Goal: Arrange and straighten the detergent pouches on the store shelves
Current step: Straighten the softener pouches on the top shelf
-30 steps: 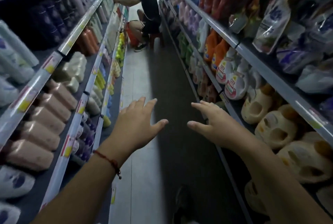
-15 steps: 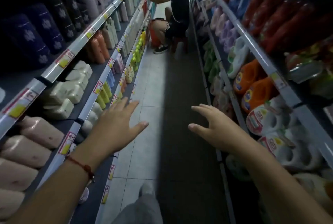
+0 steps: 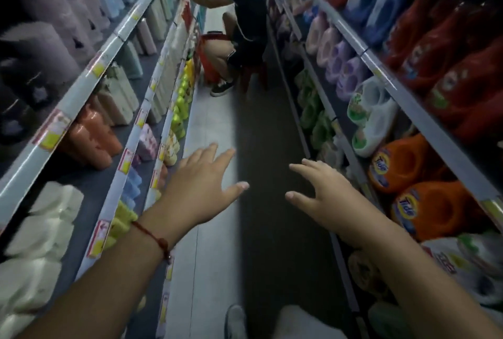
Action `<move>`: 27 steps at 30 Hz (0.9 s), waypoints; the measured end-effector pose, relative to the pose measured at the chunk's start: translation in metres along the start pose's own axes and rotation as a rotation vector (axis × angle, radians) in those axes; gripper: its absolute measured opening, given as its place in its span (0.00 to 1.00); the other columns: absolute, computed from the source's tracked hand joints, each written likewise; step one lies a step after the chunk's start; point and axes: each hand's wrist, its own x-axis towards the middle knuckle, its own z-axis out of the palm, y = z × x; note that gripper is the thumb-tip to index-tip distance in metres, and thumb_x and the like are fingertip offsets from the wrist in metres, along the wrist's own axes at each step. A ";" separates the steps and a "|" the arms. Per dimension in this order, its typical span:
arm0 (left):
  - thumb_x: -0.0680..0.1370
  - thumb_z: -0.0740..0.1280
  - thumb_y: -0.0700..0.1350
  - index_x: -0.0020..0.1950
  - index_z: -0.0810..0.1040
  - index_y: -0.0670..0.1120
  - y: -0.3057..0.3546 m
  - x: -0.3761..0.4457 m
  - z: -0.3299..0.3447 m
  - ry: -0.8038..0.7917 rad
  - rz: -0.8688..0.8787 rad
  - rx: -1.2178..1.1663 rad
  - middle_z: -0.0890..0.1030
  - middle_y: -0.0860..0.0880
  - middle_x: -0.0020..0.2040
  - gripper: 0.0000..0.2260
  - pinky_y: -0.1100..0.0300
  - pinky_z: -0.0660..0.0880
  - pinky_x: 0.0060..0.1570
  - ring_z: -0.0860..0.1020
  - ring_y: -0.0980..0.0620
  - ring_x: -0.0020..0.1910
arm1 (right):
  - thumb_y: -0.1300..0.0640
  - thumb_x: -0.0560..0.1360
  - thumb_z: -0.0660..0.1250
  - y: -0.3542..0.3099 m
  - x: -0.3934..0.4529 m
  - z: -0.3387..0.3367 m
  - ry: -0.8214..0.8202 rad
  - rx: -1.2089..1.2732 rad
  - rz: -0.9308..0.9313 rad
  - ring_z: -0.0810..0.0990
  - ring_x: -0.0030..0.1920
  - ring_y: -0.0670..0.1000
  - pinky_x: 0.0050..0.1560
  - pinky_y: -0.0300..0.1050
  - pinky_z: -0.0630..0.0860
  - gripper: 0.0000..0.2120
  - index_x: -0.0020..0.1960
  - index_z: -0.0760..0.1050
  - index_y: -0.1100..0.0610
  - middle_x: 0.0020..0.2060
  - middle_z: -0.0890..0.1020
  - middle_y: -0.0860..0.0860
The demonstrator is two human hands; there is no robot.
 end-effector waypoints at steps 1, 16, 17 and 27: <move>0.77 0.57 0.69 0.80 0.54 0.56 0.002 0.024 -0.005 0.004 0.029 0.006 0.55 0.46 0.81 0.35 0.48 0.55 0.75 0.55 0.46 0.79 | 0.39 0.78 0.62 0.003 0.017 -0.008 0.019 0.013 0.010 0.50 0.79 0.50 0.76 0.49 0.50 0.31 0.77 0.57 0.42 0.78 0.56 0.45; 0.78 0.55 0.68 0.80 0.56 0.55 -0.001 0.379 -0.006 -0.037 0.116 0.103 0.59 0.46 0.79 0.33 0.50 0.59 0.74 0.59 0.47 0.77 | 0.38 0.79 0.59 0.107 0.347 -0.094 0.039 0.091 0.089 0.50 0.78 0.49 0.77 0.50 0.49 0.30 0.78 0.56 0.44 0.78 0.57 0.46; 0.78 0.56 0.68 0.80 0.55 0.55 -0.005 0.403 -0.010 -0.056 0.081 0.094 0.58 0.45 0.80 0.34 0.49 0.59 0.74 0.58 0.46 0.77 | 0.39 0.80 0.58 0.110 0.371 -0.105 0.029 0.081 0.068 0.49 0.79 0.50 0.77 0.50 0.48 0.30 0.78 0.56 0.44 0.78 0.56 0.46; 0.78 0.59 0.66 0.81 0.55 0.56 -0.091 0.559 -0.058 0.039 -0.245 0.013 0.56 0.45 0.81 0.33 0.47 0.58 0.74 0.56 0.45 0.79 | 0.43 0.82 0.55 0.076 0.584 -0.198 -0.009 0.033 -0.213 0.49 0.78 0.47 0.77 0.47 0.48 0.25 0.77 0.57 0.43 0.77 0.58 0.43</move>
